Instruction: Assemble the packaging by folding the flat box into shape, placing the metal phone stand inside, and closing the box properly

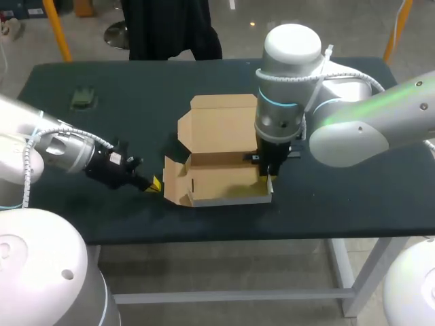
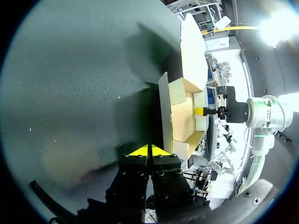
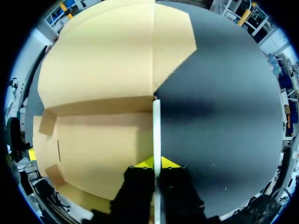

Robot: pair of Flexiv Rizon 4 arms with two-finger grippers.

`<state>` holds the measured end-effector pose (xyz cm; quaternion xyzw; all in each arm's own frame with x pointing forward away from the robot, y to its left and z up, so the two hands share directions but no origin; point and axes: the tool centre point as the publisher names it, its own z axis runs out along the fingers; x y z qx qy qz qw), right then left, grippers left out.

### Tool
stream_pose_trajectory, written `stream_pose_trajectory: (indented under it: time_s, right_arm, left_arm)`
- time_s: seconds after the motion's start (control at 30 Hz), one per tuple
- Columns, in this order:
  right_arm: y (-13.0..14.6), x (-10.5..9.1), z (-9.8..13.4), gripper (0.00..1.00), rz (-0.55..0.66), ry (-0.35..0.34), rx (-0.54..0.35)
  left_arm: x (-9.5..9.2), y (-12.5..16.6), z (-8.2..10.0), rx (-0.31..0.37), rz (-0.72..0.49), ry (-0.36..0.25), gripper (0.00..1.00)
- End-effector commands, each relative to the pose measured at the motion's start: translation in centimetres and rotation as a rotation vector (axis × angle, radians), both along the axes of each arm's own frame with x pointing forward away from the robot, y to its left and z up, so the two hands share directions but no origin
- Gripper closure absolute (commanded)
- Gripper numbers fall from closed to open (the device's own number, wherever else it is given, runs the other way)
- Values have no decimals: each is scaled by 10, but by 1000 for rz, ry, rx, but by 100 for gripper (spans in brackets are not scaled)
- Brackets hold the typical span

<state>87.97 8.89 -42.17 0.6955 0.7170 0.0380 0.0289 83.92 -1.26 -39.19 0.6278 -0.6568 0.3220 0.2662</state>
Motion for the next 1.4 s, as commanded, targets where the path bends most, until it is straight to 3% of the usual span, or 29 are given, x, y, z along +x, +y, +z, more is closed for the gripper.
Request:
stream_pose_trajectory:
  time_s: [0.03, 0.83, 1.17, 1.3, 1.4]
  right_arm:
    - [1, 1, 1, 100, 0, 6, -4]
    - [1, 1, 1, 100, 0, 6, -4]
    - [1, 1, 1, 100, 0, 6, -4]
    - [1, 1, 1, 100, 0, 6, -4]
    - [1, 1, 1, 100, 0, 6, -4]
  left_arm:
    - [1, -6, -5, -24, 3, -18, 100]
    - [3, -37, 2, -72, -39, -50, 100]
    - [8, -42, 6, -142, -36, -43, 100]
    - [10, -47, 7, -162, -42, -40, 81]
    - [11, -49, 7, -176, -44, -38, 78]
